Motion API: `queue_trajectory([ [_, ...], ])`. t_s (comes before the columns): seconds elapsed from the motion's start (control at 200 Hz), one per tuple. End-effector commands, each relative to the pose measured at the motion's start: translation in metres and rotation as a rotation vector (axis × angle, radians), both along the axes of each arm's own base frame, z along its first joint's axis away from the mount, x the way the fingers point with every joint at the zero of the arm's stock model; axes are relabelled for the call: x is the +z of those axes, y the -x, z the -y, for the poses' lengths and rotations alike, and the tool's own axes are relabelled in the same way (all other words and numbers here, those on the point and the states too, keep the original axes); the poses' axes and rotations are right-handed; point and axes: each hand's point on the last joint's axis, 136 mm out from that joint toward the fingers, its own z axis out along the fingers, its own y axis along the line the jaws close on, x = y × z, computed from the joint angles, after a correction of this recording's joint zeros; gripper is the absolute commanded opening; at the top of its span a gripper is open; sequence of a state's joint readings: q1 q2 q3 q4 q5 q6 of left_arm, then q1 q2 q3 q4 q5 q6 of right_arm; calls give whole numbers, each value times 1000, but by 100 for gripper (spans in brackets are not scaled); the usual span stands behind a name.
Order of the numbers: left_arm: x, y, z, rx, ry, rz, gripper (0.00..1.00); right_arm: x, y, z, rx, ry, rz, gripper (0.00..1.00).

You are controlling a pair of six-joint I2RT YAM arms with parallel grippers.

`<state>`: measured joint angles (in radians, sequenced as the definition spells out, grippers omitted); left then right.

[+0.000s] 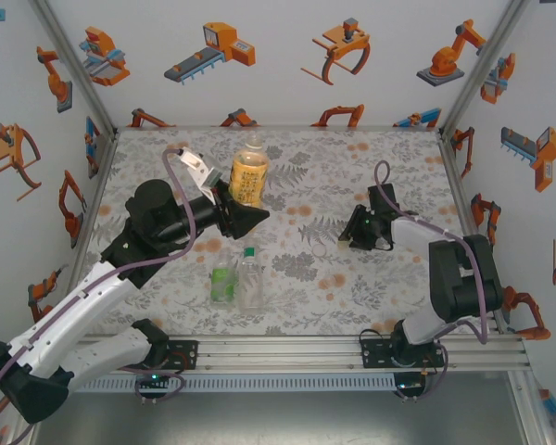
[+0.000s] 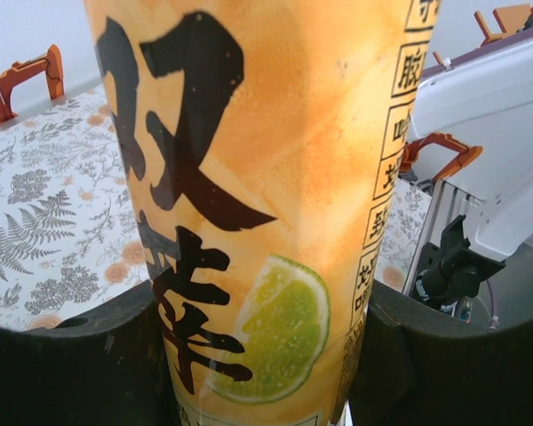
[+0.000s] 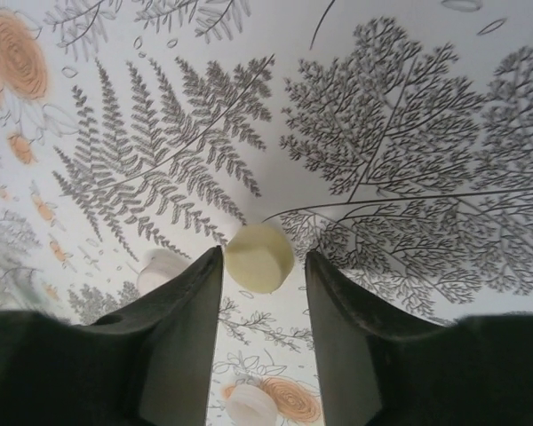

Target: Screw on the bottle caps

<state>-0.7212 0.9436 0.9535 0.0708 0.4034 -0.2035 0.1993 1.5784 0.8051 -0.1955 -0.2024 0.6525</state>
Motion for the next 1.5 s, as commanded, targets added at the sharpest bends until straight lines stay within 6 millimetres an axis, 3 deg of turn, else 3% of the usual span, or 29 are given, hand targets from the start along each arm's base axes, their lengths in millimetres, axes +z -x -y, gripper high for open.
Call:
queue_trajectory([
  [0.0,23,4,-3,-3,64,40,0,-16,11,22,24,160,-106,48],
  [0.21,22,5,-3,-5,58,34,0,-10,0,9,105,217,-116,48],
  [0.666,15,6,-4,-6,65,33,0,-3,-3,-23,251,349,-118,47],
  [1.092,12,10,-10,8,57,27,0,-9,5,-25,283,430,-131,42],
  [1.497,12,9,-10,9,52,20,0,-9,-5,-33,284,405,-82,41],
])
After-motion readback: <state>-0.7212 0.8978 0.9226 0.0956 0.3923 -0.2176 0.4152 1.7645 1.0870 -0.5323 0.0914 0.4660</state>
